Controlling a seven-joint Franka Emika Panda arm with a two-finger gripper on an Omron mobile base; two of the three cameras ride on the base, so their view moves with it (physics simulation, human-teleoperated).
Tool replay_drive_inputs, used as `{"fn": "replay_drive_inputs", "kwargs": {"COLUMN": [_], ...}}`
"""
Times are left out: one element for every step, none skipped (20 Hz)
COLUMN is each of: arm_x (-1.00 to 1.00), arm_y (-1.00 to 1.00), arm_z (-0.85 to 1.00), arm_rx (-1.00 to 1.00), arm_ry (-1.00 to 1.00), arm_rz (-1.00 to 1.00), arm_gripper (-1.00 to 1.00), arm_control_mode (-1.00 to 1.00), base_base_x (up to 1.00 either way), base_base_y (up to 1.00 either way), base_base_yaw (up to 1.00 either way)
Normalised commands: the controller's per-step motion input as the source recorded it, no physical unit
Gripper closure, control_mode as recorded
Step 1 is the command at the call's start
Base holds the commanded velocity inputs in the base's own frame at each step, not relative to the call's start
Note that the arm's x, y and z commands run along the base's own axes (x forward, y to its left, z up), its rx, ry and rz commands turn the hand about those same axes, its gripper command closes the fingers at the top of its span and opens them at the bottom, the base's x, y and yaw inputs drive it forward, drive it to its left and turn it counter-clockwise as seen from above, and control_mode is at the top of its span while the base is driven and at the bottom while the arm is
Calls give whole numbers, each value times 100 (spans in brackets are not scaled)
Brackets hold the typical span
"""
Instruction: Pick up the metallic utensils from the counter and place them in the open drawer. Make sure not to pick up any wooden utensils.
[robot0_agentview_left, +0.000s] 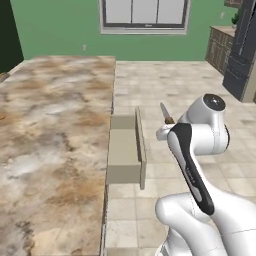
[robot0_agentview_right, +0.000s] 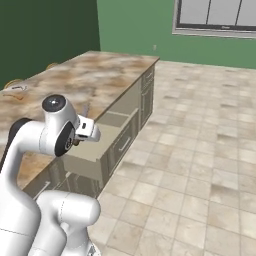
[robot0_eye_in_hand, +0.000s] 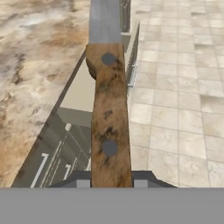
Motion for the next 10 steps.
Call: {"fn": "replay_drive_inputs", "kwargs": {"arm_x": [0,0,0,0,0,0,0,0,0,0], "arm_y": [0,0,0,0,0,0,0,0,0,0], "arm_z": [0,0,0,0,0,0,0,0,0,0], "arm_rx": [0,0,0,0,0,0,0,0,0,0], "arm_ry": [0,0,0,0,0,0,0,0,0,0], "arm_rz": [0,0,0,0,0,0,0,0,0,0], "arm_gripper": [100,100,100,100,100,100,100,100,100,100], "arm_control_mode": [100,100,100,100,100,100,100,100,100,100], "base_base_x": [56,55,49,41,21,3,0,0,0,0], "base_base_y": [-1,-1,-1,-1,-1,-1,0,0,0,0], "base_base_yaw": [0,0,0,0,0,0,0,0,0,0]}}
